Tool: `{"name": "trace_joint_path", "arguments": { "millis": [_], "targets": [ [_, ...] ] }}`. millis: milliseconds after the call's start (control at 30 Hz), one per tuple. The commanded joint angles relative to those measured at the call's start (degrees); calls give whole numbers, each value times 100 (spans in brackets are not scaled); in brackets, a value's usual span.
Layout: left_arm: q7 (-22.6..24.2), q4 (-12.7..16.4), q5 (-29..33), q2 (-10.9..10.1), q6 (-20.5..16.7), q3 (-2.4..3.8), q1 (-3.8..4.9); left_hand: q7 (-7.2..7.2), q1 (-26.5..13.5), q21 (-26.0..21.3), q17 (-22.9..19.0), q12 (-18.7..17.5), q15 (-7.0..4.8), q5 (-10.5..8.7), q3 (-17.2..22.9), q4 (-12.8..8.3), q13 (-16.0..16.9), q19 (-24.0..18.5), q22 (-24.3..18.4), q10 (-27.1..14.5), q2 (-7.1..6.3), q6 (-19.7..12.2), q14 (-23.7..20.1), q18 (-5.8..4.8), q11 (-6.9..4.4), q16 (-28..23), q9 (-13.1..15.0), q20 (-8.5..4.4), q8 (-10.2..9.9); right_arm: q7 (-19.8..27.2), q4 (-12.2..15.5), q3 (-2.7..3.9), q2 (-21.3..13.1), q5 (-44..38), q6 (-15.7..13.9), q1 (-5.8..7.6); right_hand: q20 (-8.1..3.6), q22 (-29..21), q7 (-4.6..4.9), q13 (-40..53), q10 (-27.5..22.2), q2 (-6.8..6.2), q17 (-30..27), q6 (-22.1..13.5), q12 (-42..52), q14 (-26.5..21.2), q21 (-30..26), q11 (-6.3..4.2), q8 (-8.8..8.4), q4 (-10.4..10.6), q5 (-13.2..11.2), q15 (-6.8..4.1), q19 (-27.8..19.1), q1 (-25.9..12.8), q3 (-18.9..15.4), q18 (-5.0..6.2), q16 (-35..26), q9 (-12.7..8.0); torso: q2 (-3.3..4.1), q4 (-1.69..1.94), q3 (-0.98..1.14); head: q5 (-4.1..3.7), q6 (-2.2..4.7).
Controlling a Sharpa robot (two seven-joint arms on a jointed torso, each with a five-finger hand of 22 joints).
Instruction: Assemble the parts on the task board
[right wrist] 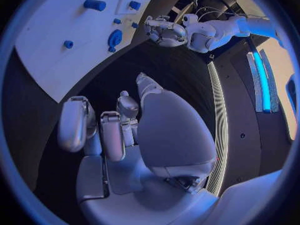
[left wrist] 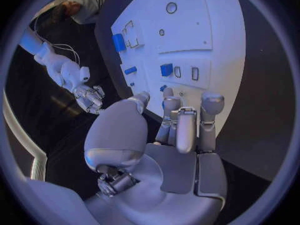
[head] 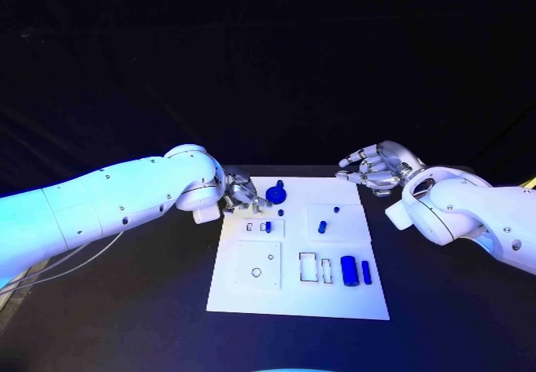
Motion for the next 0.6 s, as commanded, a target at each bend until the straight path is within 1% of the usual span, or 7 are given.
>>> {"name": "trace_joint_path", "arguments": {
  "millis": [33, 200, 267, 300, 500, 600],
  "targets": [
    [-24, -94, -50, 100, 117, -31, 17, -15, -122, 145, 440, -53, -30, 40, -366, 26, -49, 97, 137, 53, -12, -16, 184, -184, -63, 91, 100, 6, 123, 19, -20, 5, 9, -8, 1, 7, -15, 292, 14, -42, -157, -59, 1022, -55, -59, 480, -48, 5, 119, 25, 118, -38, -113, -38, 46, 59, -79, 17, 16, 12, -1, -6, -7],
    [-56, -256, -93, 254, 303, -94, 23, -9, -123, 161, 481, -76, -27, 35, -378, 26, -75, 111, 164, 23, -3, -41, 199, -189, -57, 108, 109, 6, 114, 20, -56, 8, 23, -10, 8, 15, -14, 288, 16, -43, -160, -62, 1020, -66, -60, 479, -56, 7, 120, 25, 120, -37, -116, -41, 47, 60, -81, 16, 24, -3, 1, 8, -17],
    [-65, -311, -118, 308, 361, -116, 24, -2, -133, 170, 492, -91, -23, 29, -393, 28, -91, 118, 179, 2, 6, -61, 203, -192, -51, 112, 118, 7, 107, 19, -66, 9, 27, -12, 10, 17, -14, 285, 16, -43, -161, -62, 1019, -69, -60, 479, -61, 7, 120, 25, 121, -37, -117, -41, 48, 61, -82, 16, 23, -5, 3, 11, -26],
    [-72, -354, -140, 352, 396, -135, 24, -2, -133, 170, 492, -91, -23, 29, -393, 28, -91, 118, 179, 2, 6, -61, 203, -192, -51, 112, 118, 7, 107, 19, -72, 10, 30, -13, 11, 20, -14, 285, 16, -43, -161, -62, 1019, -69, -60, 479, -61, 7, 120, 25, 121, -37, -117, -41, 48, 61, -82, 16, 22, 2, 1, 10, -30],
    [-85, -468, -192, 465, 467, -178, 23, 2, -128, 176, 506, -99, -20, 30, -396, 24, -98, 120, 187, -10, 18, -75, 207, -194, -47, 118, 124, 9, 101, 16, -81, 11, 35, -17, 12, 24, -14, 290, 18, -42, -162, -63, 1016, -80, -59, 477, -54, 9, 120, 25, 121, -36, -114, -45, 50, 59, -85, 15, 30, 0, -4, -7, -34],
    [-89, -495, -201, 503, 501, -189, 23, 3, -122, 179, 517, -97, -18, 32, -397, 22, -93, 122, 191, -9, 24, -80, 211, -195, -46, 123, 127, 10, 100, 11, -87, 12, 39, -18, 12, 25, -14, 289, 18, -42, -162, -63, 1016, -80, -59, 477, -54, 9, 120, 25, 121, -36, -115, -45, 50, 60, -85, 15, 24, 8, -6, -17, -40]
  ]
}}
